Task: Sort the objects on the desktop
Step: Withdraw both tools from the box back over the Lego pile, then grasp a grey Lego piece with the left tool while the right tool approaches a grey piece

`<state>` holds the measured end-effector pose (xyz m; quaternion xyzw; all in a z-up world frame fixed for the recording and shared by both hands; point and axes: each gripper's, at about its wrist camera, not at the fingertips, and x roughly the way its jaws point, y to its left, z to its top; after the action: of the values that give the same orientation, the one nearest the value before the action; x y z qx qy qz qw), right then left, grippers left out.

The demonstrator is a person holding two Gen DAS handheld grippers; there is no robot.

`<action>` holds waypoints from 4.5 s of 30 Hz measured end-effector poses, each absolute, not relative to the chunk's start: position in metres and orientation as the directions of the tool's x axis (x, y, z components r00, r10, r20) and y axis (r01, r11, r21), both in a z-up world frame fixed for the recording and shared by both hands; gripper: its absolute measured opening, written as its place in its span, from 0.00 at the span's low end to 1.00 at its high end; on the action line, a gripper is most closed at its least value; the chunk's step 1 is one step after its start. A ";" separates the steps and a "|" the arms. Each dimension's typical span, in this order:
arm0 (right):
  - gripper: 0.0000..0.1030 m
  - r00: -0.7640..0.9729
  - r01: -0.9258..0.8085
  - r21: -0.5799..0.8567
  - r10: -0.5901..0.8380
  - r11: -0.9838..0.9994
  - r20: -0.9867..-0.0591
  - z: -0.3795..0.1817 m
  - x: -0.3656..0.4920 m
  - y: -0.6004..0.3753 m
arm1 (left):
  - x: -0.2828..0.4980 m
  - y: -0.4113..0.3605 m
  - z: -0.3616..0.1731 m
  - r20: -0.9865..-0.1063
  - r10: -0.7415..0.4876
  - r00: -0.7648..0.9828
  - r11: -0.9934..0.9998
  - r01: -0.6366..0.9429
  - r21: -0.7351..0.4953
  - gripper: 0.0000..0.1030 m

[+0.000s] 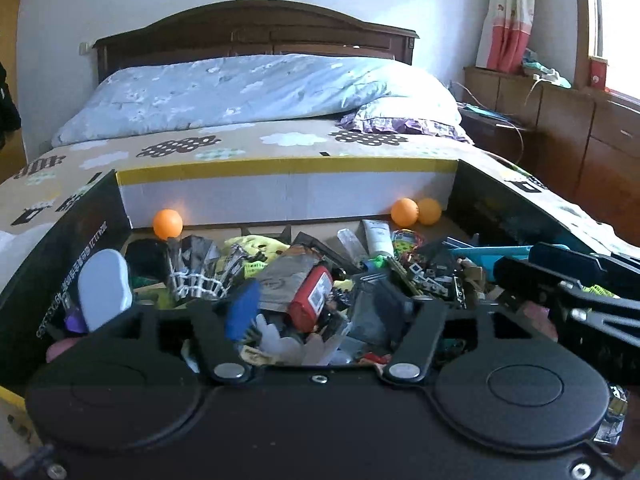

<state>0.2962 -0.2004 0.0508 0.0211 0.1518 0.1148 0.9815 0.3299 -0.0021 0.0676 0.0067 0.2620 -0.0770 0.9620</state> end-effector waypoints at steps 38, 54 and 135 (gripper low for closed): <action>1.00 0.915 -0.343 -0.007 0.333 0.939 -0.229 0.098 0.143 -0.188 | 0.111 0.008 0.097 -0.471 -0.091 0.877 0.991 0.126 0.042 0.92; 1.00 0.949 -0.175 -0.026 0.162 0.984 -0.270 0.027 0.003 -0.252 | 0.025 -0.060 0.051 -0.468 -0.319 0.824 0.921 0.387 0.052 0.95; 0.34 0.955 -0.008 0.146 0.051 0.989 -0.293 -0.041 -0.054 -0.321 | 0.031 -0.139 -0.013 -0.452 -0.624 0.638 0.745 0.660 -0.098 0.36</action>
<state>-0.0535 -0.3212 -0.0409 0.0717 0.1497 0.0149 0.9860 0.0312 -0.1388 -0.0130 0.0383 0.2350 -0.3549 0.9041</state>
